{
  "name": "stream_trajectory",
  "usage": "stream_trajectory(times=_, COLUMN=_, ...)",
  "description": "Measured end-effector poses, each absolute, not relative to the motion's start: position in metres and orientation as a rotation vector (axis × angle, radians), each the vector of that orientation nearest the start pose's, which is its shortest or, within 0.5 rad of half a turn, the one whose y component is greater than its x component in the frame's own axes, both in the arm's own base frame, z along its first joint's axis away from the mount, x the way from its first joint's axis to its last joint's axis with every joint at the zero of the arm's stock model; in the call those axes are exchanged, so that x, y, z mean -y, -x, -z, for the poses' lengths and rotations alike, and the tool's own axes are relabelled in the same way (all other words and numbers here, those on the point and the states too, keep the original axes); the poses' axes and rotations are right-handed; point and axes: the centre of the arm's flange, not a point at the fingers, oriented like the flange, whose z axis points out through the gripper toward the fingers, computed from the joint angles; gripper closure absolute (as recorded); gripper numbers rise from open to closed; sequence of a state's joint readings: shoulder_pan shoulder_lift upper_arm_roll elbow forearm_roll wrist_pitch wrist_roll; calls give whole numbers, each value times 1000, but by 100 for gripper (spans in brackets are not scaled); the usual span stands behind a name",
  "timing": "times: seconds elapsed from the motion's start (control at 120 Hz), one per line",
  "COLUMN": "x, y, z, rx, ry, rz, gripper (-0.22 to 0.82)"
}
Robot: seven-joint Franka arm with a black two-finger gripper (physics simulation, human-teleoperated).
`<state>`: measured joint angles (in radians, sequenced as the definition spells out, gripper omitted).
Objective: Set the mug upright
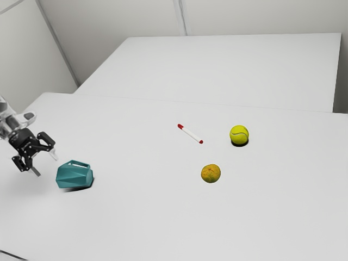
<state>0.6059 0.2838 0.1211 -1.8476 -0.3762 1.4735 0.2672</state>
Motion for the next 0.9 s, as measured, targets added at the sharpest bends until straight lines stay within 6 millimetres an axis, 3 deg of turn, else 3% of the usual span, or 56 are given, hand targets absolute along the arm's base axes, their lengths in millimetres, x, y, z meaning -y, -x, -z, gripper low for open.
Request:
stream_trajectory(times=0.308, x=-328, y=-462, z=-315, rx=-627, ry=-2316, rz=360, gripper=0)
stream_trajectory(times=0.692, x=-319, y=-469, z=-286, rx=-599, ry=-2244, rz=293, gripper=1)
stream_trajectory(times=0.9, x=-317, y=-473, z=-287, rx=-572, ry=-2249, rz=275, gripper=48)
